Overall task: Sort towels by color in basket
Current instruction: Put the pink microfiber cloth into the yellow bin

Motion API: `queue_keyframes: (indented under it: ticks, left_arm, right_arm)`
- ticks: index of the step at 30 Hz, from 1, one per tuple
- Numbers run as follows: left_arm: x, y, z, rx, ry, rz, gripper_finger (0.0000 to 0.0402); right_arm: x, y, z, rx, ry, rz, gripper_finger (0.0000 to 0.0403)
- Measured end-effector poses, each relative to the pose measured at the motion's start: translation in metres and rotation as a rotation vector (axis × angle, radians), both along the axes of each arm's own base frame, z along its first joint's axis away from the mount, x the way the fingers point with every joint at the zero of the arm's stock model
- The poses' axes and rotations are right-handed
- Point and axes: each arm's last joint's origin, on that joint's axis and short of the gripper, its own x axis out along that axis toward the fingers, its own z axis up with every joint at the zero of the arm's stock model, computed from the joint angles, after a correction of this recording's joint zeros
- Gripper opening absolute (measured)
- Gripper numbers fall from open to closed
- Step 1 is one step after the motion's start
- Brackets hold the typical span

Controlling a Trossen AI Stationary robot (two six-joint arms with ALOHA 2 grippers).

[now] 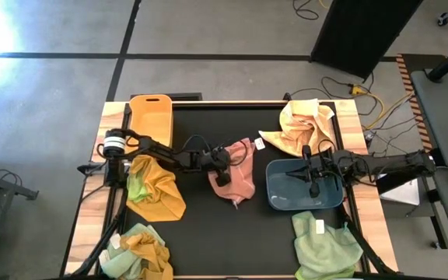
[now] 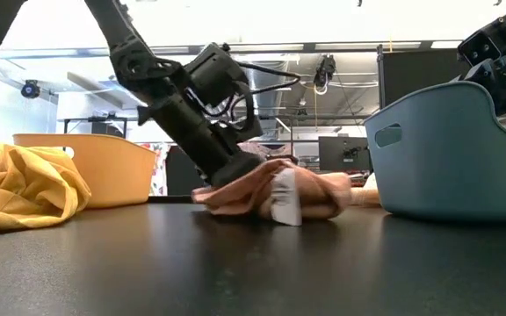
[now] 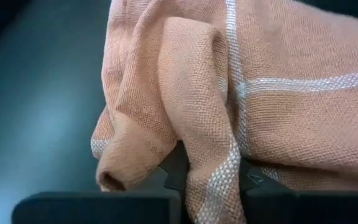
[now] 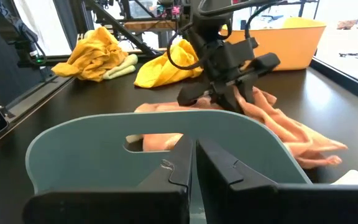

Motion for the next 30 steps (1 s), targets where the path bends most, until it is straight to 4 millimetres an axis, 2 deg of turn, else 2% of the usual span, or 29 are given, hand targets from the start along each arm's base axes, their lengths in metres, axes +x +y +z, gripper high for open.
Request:
queue_keyframes:
  ticks: [2, 6, 10, 12, 18, 21, 27, 30]
  left_arm:
    - [-0.008, -0.002, 0.017, 0.025, 0.034, -0.015, 0.0023]
    - [-0.024, -0.002, 0.071, 0.097, -0.018, 0.008, 0.0019]
    - [-0.051, 0.001, 0.116, 0.193, -0.034, 0.087, 0.0019]
    - [-0.065, 0.001, 0.147, 0.257, -0.069, 0.122, 0.0019]
    - [-0.117, 0.014, 0.230, 0.548, 0.032, 0.455, 0.0019]
    - [-0.143, 0.023, 0.263, 0.570, 0.036, 0.616, 0.0019]
    - [-0.175, 0.045, 0.293, 0.504, 0.048, 0.824, 0.0019]
    - [-0.183, 0.056, 0.295, 0.446, 0.063, 0.894, 0.0018]
  right_arm:
    - [0.000, 0.000, 0.000, 0.000, 0.000, 0.000, 0.0013]
    - [0.000, 0.000, 0.000, 0.000, 0.001, 0.000, 0.0013]
    - [0.000, 0.000, 0.000, 0.000, -0.001, 0.000, 0.0013]
    - [0.000, 0.000, 0.000, 0.000, -0.002, 0.001, 0.0013]
    - [0.000, 0.000, 0.000, 0.000, -0.003, 0.001, 0.0013]
    - [0.000, 0.000, 0.000, 0.000, -0.004, 0.001, 0.0013]
    - [0.000, 0.000, 0.000, 0.000, -0.004, 0.001, 0.0013]
    - [0.000, 0.000, 0.000, 0.000, -0.004, 0.001, 0.0013]
